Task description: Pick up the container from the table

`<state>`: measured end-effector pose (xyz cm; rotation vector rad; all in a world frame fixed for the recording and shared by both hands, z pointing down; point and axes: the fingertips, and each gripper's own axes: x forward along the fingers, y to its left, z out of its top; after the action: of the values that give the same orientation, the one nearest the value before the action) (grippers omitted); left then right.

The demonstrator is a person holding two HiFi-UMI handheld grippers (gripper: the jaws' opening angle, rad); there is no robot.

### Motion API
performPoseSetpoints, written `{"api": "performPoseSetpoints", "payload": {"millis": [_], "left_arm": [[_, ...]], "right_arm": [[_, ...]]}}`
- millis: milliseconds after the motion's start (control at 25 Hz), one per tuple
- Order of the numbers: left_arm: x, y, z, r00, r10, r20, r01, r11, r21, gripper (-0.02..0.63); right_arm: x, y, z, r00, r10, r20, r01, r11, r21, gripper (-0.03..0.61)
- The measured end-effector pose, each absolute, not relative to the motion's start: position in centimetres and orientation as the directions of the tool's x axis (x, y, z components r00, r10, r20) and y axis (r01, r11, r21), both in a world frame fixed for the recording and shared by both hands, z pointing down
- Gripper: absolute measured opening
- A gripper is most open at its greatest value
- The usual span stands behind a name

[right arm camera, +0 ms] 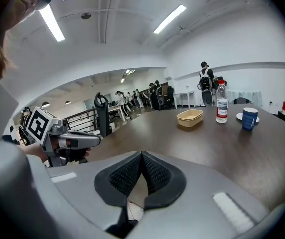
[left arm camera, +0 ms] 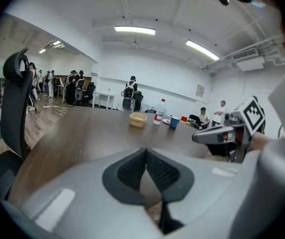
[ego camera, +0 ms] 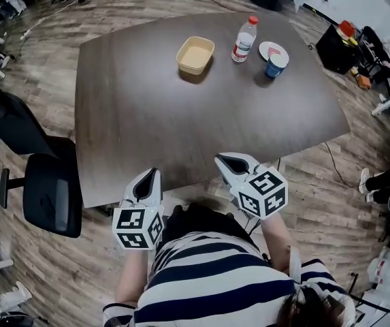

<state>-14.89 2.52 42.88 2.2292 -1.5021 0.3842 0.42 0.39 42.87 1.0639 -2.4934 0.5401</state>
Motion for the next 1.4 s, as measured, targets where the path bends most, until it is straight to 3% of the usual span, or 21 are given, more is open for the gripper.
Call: {"api": "performPoseSetpoints", "payload": {"millis": [600, 880, 1400], "left_arm": [[-15.7, -3.5, 42.9, 0.351, -0.82, 0.452, -0.936, -0.296, 0.188, 0.0], [-15.1, -7.6, 42.2, 0.32, -0.833, 0.451, -0.946, -0.259, 0.193, 0.0], [-14.7, -15.9, 41.1, 0.273, -0.853, 0.445, -0.961, -0.226, 0.158, 0.0]], "right_arm": [[0.5, -8.5, 41.2, -0.646, -0.602, 0.47, -0.713, 0.695, -0.089, 0.001], [0.5, -14.1, 39.6, -0.676, -0.573, 0.464, -0.657, 0.753, -0.027, 0.064], [0.7, -23.7, 39.1, -0.693, -0.531, 0.488, -0.583, 0.811, 0.055, 0.098]]}}
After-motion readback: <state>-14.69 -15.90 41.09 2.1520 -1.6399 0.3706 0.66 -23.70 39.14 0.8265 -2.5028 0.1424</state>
